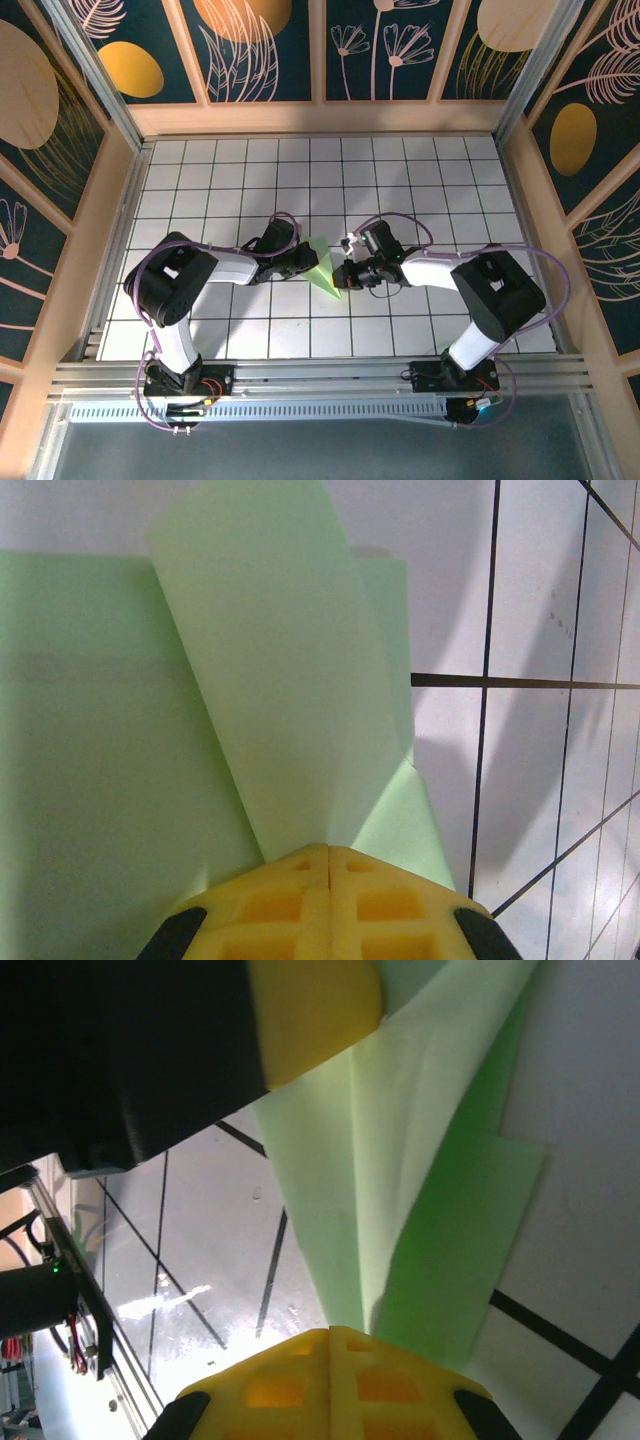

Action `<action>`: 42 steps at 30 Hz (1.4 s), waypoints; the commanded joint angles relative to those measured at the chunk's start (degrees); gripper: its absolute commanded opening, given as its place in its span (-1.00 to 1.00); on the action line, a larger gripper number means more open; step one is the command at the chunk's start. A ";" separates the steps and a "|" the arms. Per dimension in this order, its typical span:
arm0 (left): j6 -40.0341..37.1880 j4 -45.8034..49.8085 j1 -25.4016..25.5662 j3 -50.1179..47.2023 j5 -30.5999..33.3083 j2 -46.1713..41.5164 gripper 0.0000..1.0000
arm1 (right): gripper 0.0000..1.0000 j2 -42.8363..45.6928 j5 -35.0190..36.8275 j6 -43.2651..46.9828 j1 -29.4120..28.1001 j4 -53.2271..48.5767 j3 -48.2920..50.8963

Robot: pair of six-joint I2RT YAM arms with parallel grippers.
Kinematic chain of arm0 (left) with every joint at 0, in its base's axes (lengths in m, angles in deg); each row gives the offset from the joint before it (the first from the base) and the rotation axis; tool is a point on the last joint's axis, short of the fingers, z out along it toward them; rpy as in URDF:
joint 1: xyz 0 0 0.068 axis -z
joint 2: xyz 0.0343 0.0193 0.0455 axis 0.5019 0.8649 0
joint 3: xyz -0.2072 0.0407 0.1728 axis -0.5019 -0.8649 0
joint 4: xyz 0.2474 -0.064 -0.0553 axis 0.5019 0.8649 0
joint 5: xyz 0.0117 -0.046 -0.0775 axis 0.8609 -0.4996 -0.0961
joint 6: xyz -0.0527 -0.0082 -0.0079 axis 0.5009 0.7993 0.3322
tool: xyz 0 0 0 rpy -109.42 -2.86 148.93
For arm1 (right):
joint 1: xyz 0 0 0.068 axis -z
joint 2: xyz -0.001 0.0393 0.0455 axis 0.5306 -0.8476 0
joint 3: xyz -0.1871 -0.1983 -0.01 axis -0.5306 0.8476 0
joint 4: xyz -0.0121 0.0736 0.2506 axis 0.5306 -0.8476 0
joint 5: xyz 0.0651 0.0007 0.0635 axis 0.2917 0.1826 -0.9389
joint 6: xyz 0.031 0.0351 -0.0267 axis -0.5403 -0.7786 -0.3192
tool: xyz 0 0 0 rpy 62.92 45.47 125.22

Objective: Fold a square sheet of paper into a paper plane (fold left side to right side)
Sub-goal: Fourth fold the wing at the center of the table.

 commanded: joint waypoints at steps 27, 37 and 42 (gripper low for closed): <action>-0.56 5.68 -0.14 -0.40 3.17 0.76 -1.00 | -1.00 -4.71 7.82 1.37 -0.60 -4.48 -1.51; -1.93 6.09 -0.38 1.02 6.07 -5.00 -0.84 | -1.00 -5.51 12.33 1.57 -0.94 -8.86 -2.06; -4.71 2.98 -0.27 -0.39 4.91 -9.93 -0.87 | -1.00 -5.73 13.32 1.54 -1.12 -9.42 -2.17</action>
